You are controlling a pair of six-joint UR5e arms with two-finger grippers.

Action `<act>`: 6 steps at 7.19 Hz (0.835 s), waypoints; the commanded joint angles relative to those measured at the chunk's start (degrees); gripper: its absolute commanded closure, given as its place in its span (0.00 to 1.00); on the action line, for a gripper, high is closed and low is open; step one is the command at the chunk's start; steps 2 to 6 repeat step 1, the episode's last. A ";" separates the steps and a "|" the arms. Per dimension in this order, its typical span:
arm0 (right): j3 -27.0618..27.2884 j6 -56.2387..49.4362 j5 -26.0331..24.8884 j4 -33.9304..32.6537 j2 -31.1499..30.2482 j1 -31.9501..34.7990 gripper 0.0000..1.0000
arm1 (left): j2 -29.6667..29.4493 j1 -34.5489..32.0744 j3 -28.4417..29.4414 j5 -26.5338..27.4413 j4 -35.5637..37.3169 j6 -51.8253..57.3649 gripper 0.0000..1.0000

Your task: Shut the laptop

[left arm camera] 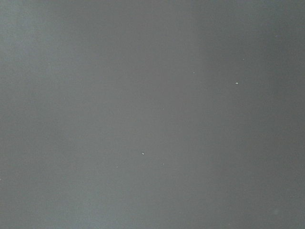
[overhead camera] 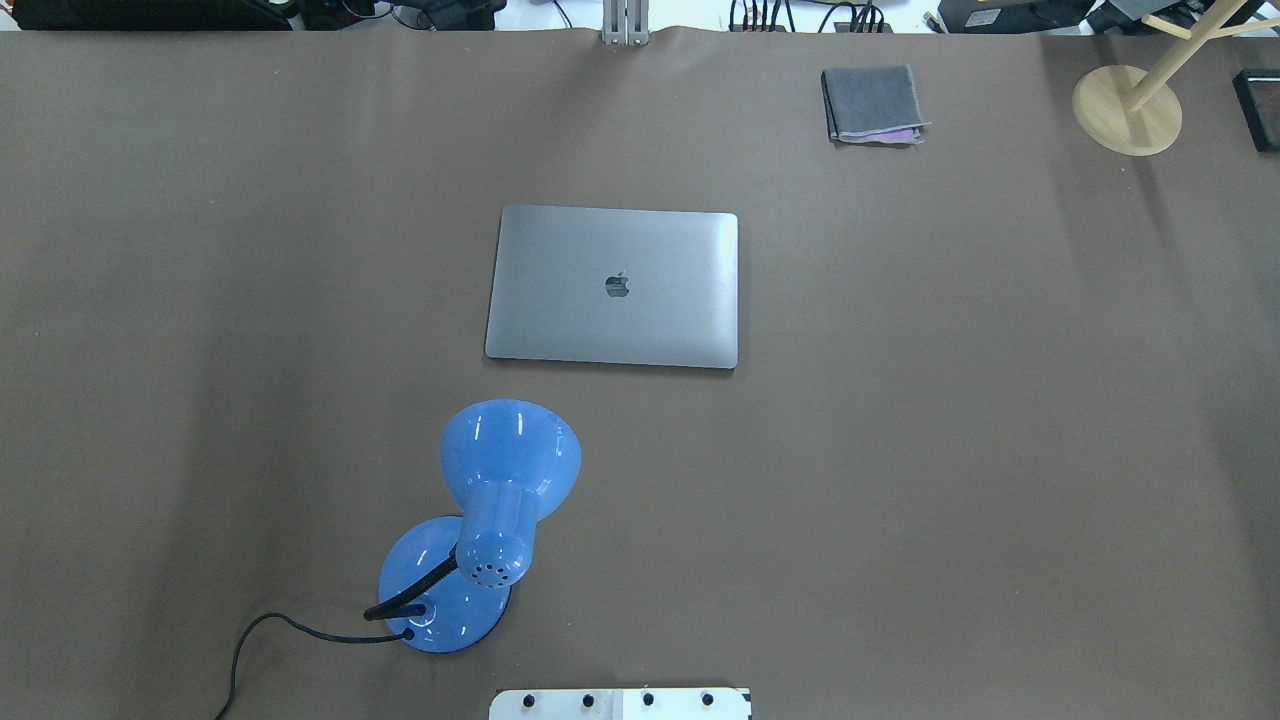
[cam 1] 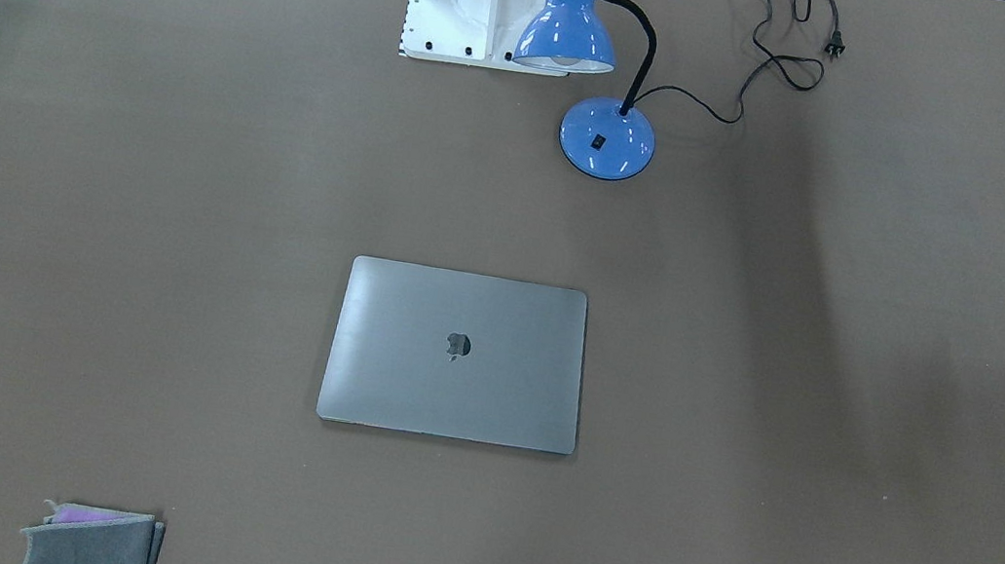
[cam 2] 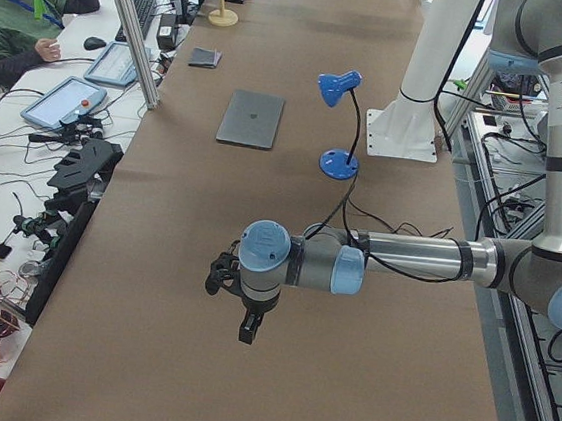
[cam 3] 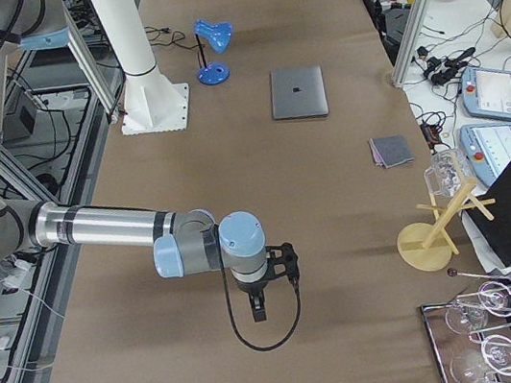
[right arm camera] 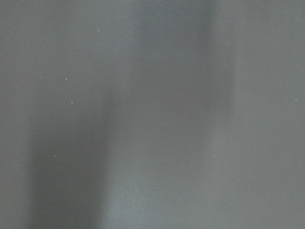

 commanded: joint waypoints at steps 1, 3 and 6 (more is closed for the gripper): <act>0.00 0.00 0.00 -0.04 -0.02 0.00 0.00 | 0.00 0.01 -0.13 0.36 0.09 0.00 0.01; 0.00 0.00 0.00 -0.04 -0.02 0.00 0.00 | 0.00 0.01 -0.13 0.36 0.09 0.00 0.01; 0.00 0.00 0.00 -0.04 -0.02 0.00 0.00 | 0.00 0.01 -0.13 0.36 0.09 0.00 0.01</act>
